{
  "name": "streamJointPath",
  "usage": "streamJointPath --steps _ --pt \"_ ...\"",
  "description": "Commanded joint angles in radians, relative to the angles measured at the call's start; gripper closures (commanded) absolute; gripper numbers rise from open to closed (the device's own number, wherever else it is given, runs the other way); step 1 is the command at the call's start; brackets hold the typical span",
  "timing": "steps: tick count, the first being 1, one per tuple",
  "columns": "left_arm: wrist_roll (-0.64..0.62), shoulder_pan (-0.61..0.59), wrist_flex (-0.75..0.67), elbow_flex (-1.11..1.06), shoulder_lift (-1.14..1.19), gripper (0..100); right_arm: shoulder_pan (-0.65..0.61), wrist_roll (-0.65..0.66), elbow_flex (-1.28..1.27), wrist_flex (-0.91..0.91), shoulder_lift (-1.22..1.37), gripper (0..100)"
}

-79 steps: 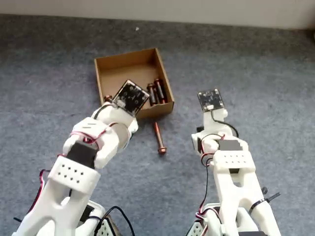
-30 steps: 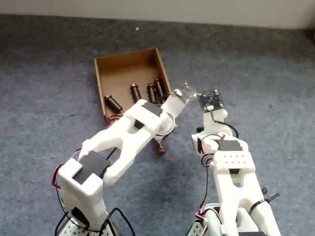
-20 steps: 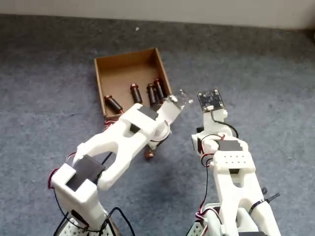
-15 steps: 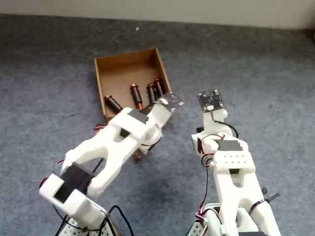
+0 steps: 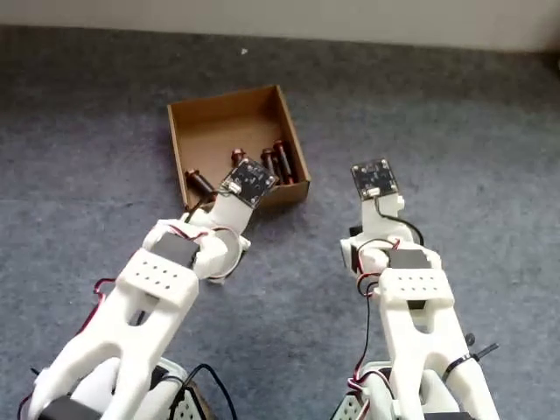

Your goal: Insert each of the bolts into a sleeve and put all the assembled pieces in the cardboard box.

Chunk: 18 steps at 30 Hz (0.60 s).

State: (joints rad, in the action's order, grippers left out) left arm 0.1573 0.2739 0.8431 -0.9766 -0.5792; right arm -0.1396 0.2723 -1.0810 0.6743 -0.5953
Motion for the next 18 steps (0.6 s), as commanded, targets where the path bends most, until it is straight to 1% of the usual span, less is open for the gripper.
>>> streamJointPath --steps 1,4,9,12,18 --pt "-0.015 -0.007 0.094 0.019 -0.079 94 0.012 -0.005 0.01 -0.019 -0.038 99.5" --pt "-0.015 -0.008 0.129 0.021 -0.079 89 0.012 -0.006 0.01 -0.019 -0.038 99.5" --pt "-0.015 -0.008 0.124 0.038 -0.027 89 0.012 -0.006 0.01 -0.019 -0.038 99.5" --pt "-0.023 -0.008 0.107 0.108 0.099 89 0.012 -0.006 0.01 -0.019 -0.038 99.5" --pt "-0.074 -0.008 0.11 0.346 0.441 89 0.012 -0.006 0.01 -0.018 -0.038 99.5"
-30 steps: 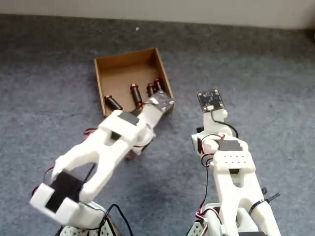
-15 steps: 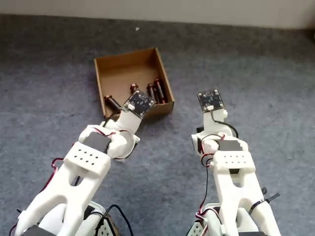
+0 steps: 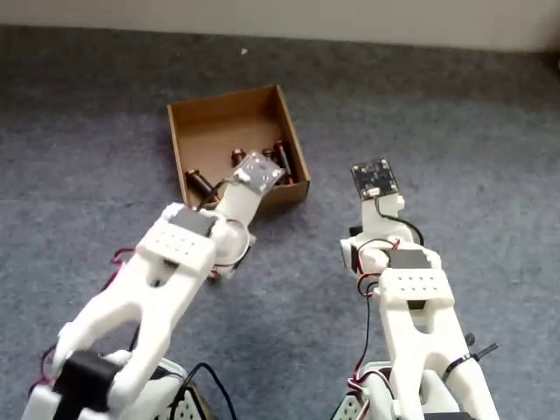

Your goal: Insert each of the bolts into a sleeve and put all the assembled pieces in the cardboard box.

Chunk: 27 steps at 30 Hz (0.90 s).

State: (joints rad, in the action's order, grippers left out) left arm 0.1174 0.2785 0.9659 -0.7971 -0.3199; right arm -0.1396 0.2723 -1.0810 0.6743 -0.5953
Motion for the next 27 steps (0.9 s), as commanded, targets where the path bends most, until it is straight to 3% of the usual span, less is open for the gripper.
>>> streamJointPath --steps 1,7,12,20,23,27 --pt "-0.041 -0.015 -0.011 0.196 0.226 89 0.012 -0.006 0.01 -0.018 -0.038 99.5" --pt "-0.054 -0.054 -0.011 0.28 0.401 89 0.012 -0.006 0.01 -0.018 -0.038 99.5" --pt "-0.054 -0.114 -0.011 0.28 0.41 89 0.012 -0.005 0.01 -0.018 -0.038 99.5" --pt "-0.048 -0.11 0.04 0.277 0.417 90 0.012 -0.006 0.01 -0.018 -0.038 99.5" --pt "-0.048 -0.11 0.04 0.277 0.417 99 0.012 -0.006 0.01 -0.018 -0.038 99.5" --pt "-0.052 -0.107 0.071 0.263 0.397 100 0.012 -0.006 0.01 -0.018 -0.038 99.5"
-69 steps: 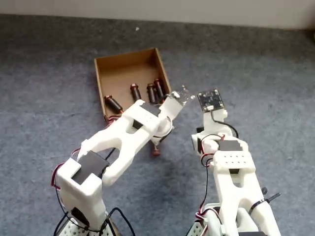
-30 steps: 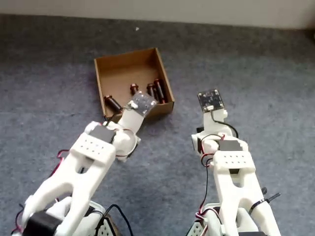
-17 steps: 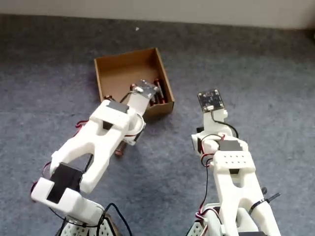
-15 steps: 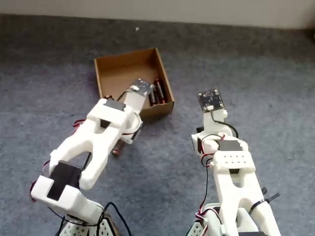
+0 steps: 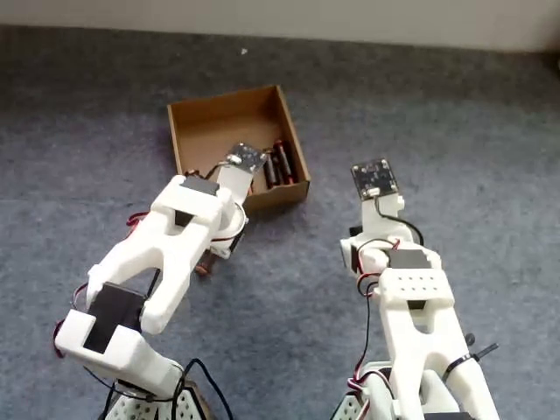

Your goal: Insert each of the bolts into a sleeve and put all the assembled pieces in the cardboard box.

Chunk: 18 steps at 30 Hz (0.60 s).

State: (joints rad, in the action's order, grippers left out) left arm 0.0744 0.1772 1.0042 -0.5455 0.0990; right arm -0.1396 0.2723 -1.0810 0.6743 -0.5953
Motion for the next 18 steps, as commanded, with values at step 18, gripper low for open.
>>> streamJointPath --steps 18 --pt "-0.353 -0.039 0.031 -0.332 -0.759 99 0.012 -0.005 0.01 -0.018 -0.038 99.5"
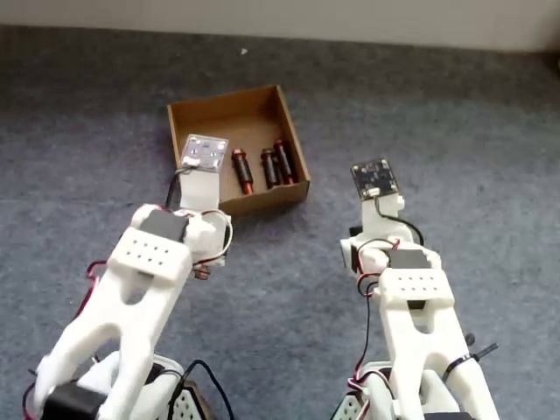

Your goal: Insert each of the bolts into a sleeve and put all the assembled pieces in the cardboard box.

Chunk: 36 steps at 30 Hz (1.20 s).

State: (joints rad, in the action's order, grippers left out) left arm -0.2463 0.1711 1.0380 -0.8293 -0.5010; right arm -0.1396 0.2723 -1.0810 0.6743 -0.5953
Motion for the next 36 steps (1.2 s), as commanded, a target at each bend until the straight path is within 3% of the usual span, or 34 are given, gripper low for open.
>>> streamJointPath --steps 1,4,6,14,17,23,30,36 --pt "-0.032 -0.048 -0.003 -0.064 -0.185 99 0.012 -0.005 0.01 -0.018 -0.038 99.5" --pt "-0.035 -0.104 -0.041 -0.099 -0.234 99 0.012 -0.005 0.01 -0.018 -0.038 99.5" --pt "-0.106 -0.145 -0.094 -0.139 -0.254 99 0.012 -0.005 0.01 -0.018 -0.038 99.5" --pt "-0.698 -0.275 -0.362 -0.338 -0.308 99 0.012 -0.005 0.008 -0.018 -0.038 99.5" --pt "-0.838 -0.277 -0.413 -0.386 -0.32 99 0.012 -0.006 0.008 -0.018 -0.038 99.5" --pt "-0.855 -0.277 -0.411 -0.395 -0.317 98 0.012 -0.006 0.008 -0.018 -0.038 99.5" --pt "-0.855 -0.274 -0.411 -0.397 -0.32 80 0.012 -0.006 0.008 -0.018 -0.038 99.5" --pt "-0.85 -0.28 -0.41 -0.392 -0.321 89 0.012 -0.005 0.008 -0.018 -0.038 99.5"
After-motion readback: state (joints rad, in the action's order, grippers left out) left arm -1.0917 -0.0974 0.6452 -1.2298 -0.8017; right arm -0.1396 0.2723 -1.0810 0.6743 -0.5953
